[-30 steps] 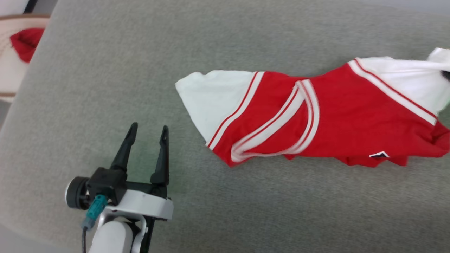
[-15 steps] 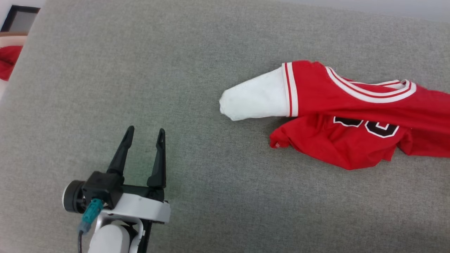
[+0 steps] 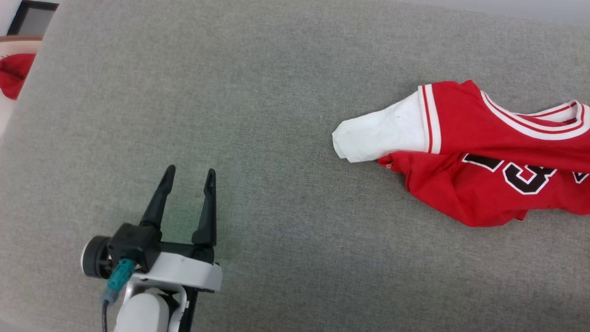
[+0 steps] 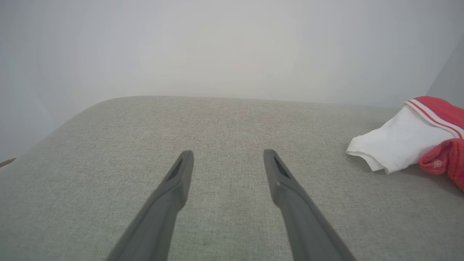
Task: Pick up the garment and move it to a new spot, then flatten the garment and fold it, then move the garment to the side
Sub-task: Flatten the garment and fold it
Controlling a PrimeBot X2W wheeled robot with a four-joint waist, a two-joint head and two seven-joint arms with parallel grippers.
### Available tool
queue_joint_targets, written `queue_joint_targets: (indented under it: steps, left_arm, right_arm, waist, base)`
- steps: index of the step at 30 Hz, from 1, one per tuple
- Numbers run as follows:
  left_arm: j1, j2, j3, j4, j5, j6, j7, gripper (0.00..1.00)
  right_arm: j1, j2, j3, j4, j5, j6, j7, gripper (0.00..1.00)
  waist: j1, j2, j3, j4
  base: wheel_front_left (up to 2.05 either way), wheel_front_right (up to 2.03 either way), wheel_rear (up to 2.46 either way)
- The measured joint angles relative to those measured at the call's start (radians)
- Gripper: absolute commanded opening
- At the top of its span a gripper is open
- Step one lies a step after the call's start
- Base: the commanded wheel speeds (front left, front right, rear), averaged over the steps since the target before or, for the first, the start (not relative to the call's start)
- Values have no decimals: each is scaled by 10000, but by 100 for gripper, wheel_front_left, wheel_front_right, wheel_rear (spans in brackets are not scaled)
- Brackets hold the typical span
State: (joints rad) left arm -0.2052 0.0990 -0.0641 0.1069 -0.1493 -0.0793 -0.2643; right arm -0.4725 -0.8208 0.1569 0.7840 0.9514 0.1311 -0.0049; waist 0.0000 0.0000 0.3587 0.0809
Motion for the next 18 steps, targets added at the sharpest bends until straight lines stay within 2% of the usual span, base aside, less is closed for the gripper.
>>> queue_joint_targets:
  steps: [2,3,4,5,9,13,18]
  left_arm:
    - [-11,-4,29,40,0,-10,0,100]
    - [-12,-4,33,77,2,-13,0,100]
    - [-14,-4,36,115,2,-23,0,100]
    - [-15,6,42,151,4,-59,0,100]
    - [-85,263,75,282,102,-148,0,100]
    - [-136,535,226,316,82,-180,0,100]
    - [-160,876,274,211,-203,-282,184,100]
  right_arm:
    - [-151,341,33,159,-414,2,48,0]
    - [-231,410,-38,230,-575,2,6,17]
    - [-326,447,-104,274,-765,2,-96,47]
    - [-398,500,-207,295,-930,2,-205,100]
    - [-431,744,-546,219,-1429,2,-704,100]
    - [-119,790,-963,-360,-1806,0,-1151,100]
    - [762,1252,-947,-2627,-1964,2,-1273,100]
  waist:
    - [0,0,-16,-9]
    - [0,0,-29,-19]
    - [0,0,-47,-31]
    - [0,0,-75,-47]
    - [0,0,-229,-143]
    - [0,0,-448,-297]
    - [1,0,-712,-593]
  base:
    - [0,0,0]
    - [0,0,0]
    - [0,0,0]
    - [0,0,0]
    - [0,0,0]
    - [0,0,0]
    - [0,0,0]
